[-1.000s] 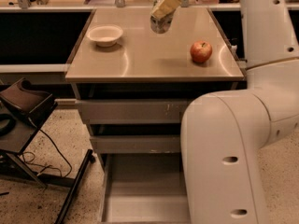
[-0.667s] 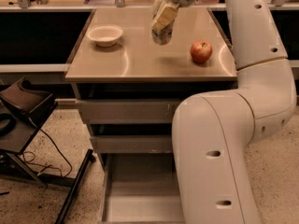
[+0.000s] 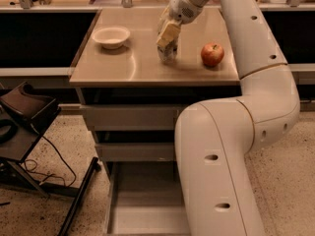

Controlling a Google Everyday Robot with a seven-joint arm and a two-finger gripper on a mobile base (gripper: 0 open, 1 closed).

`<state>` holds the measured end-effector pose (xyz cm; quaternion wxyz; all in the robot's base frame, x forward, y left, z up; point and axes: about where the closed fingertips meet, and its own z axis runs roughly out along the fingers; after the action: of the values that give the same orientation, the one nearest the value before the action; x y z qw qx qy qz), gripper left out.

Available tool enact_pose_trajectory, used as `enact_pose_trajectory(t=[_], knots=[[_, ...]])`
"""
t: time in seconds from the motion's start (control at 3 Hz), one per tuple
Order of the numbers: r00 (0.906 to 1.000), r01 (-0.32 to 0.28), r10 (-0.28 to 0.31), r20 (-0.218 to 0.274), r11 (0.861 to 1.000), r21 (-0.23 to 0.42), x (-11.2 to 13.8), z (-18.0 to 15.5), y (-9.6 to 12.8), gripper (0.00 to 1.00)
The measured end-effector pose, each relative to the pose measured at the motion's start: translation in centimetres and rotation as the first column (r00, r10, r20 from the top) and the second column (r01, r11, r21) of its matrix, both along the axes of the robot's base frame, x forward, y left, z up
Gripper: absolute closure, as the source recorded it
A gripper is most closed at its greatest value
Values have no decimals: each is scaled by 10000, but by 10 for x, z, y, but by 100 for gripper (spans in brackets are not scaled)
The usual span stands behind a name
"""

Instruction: Pick 7up can from bottom drawer and place on counter

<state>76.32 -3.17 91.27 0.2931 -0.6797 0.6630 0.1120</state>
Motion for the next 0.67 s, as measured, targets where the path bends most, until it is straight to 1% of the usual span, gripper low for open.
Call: enact_pose_trajectory(t=[0.67], knots=[[9995,145,-151,288,9996,232,14,-2,9,41]])
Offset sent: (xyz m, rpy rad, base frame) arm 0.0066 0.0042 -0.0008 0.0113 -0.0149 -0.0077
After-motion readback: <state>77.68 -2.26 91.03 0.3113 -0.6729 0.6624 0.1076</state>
